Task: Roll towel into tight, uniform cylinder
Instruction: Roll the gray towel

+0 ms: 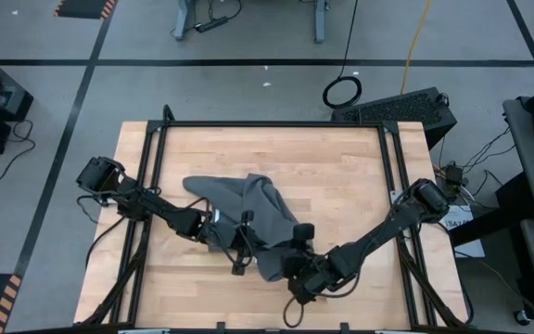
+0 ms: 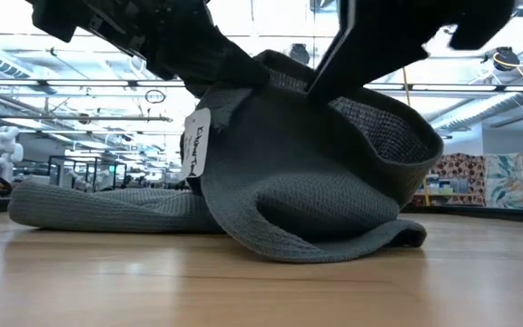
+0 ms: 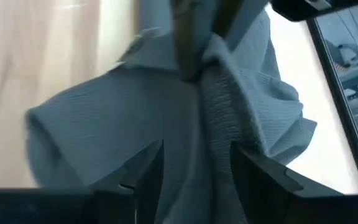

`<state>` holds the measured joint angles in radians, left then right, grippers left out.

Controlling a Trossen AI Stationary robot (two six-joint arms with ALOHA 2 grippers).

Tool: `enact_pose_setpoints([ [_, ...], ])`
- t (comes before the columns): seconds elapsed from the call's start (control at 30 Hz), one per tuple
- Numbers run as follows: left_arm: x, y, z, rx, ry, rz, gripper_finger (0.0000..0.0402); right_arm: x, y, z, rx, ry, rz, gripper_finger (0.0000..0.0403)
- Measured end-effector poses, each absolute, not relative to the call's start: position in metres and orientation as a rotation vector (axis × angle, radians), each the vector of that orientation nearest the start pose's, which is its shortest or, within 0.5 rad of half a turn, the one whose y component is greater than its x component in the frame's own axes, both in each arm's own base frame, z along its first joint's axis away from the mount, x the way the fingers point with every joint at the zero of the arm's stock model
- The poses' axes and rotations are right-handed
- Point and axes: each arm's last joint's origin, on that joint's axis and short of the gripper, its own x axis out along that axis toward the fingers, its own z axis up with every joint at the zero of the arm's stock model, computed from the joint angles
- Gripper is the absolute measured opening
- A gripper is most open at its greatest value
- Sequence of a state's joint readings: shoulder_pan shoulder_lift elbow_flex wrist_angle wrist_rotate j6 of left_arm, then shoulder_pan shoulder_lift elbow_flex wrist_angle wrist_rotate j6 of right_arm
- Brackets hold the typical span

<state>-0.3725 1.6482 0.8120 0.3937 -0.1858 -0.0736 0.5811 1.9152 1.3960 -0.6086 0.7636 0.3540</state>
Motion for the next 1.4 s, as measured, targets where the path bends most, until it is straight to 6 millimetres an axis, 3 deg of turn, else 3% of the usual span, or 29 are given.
enact_pose_setpoints([
  [0.17, 0.316, -0.118, 0.185, 0.046, 0.419, -0.168, 0.0045, 0.346, 0.183, 0.201, -0.316, 0.873, -0.284, 0.0150],
  [0.37, 0.316, -0.118, 0.185, 0.049, 0.416, -0.169, 0.0045, 0.349, 0.177, 0.200, -0.300, 0.926, -0.220, 0.0028],
  [0.43, 0.315, -0.117, 0.184, 0.049, 0.427, -0.168, 0.0050, 0.346, 0.180, 0.198, -0.310, 0.953, -0.192, 0.0010],
  [0.67, 0.302, -0.111, 0.185, 0.038, 0.570, -0.138, 0.0134, 0.330, 0.187, 0.194, -0.308, 1.045, -0.201, 0.0004],
  [0.83, 0.291, -0.119, 0.182, 0.090, 0.650, -0.133, 0.0190, 0.325, 0.191, 0.193, -0.299, 1.069, -0.185, 0.0002],
  [1.07, 0.268, -0.142, 0.162, 0.164, 0.736, -0.226, 0.0205, 0.322, 0.197, 0.193, -0.298, 1.089, -0.134, 0.0003],
  [1.27, 0.240, -0.170, 0.154, 0.497, 0.617, -0.107, 0.0205, 0.322, 0.196, 0.193, -0.278, 1.114, -0.109, 0.0003],
  [1.4, 0.236, -0.185, 0.149, 0.725, 0.548, -0.100, 0.0214, 0.324, 0.192, 0.193, -0.272, 1.115, -0.118, 0.0003],
])
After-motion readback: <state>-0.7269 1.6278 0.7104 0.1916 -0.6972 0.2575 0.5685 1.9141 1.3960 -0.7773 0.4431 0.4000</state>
